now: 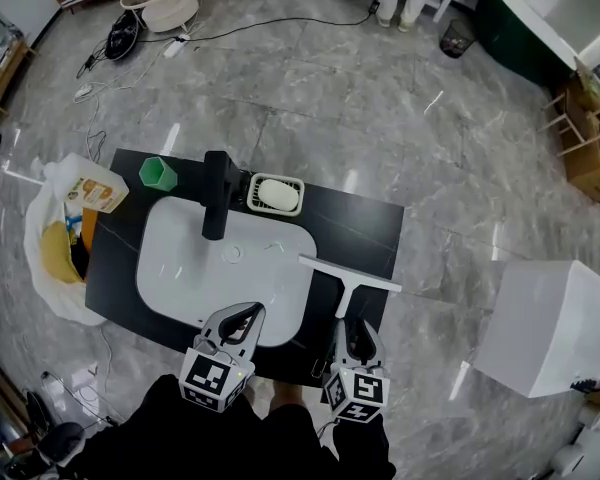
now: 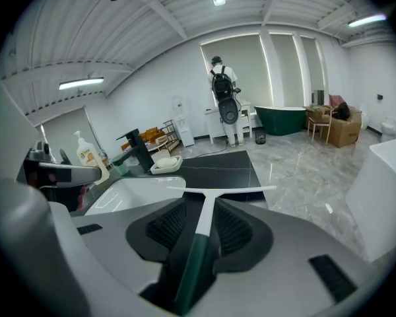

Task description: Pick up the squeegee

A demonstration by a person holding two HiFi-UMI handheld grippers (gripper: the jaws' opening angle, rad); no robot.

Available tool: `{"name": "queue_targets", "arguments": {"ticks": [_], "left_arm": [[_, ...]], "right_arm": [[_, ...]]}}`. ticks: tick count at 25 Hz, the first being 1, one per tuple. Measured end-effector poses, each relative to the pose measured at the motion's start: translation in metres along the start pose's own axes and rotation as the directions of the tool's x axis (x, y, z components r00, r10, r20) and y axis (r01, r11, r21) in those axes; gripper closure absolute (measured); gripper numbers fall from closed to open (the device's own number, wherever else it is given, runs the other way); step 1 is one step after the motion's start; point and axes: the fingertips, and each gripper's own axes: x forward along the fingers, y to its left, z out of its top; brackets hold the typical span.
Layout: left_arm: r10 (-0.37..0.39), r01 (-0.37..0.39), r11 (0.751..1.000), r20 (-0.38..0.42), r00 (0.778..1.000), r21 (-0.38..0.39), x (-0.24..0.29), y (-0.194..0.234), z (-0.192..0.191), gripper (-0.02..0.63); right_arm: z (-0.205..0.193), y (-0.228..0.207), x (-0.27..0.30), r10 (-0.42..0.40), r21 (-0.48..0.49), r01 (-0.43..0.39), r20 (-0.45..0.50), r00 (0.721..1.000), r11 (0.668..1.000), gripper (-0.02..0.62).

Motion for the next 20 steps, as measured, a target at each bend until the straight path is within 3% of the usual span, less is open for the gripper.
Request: {"name": "queue_targets", "arguments": {"ticks": [8, 20], "left_arm": [[0.019, -0.02, 1.0, -0.025, 1.0, -0.023, 0.02, 0.009, -0.003, 0.581], [0.049, -0.053, 0.997, -0.065, 0.997, -0.054, 0.04, 0.022, -0.015, 0.581]], "right_arm": [[-0.02, -0.011, 0.034, 0.008, 0.035, -0.005, -0.094, 0.996, 0.999, 0.348], [-0.037, -0.009, 0.068, 0.05, 0.025, -0.046, -0.176, 0.983, 0.999, 0.347]]}}
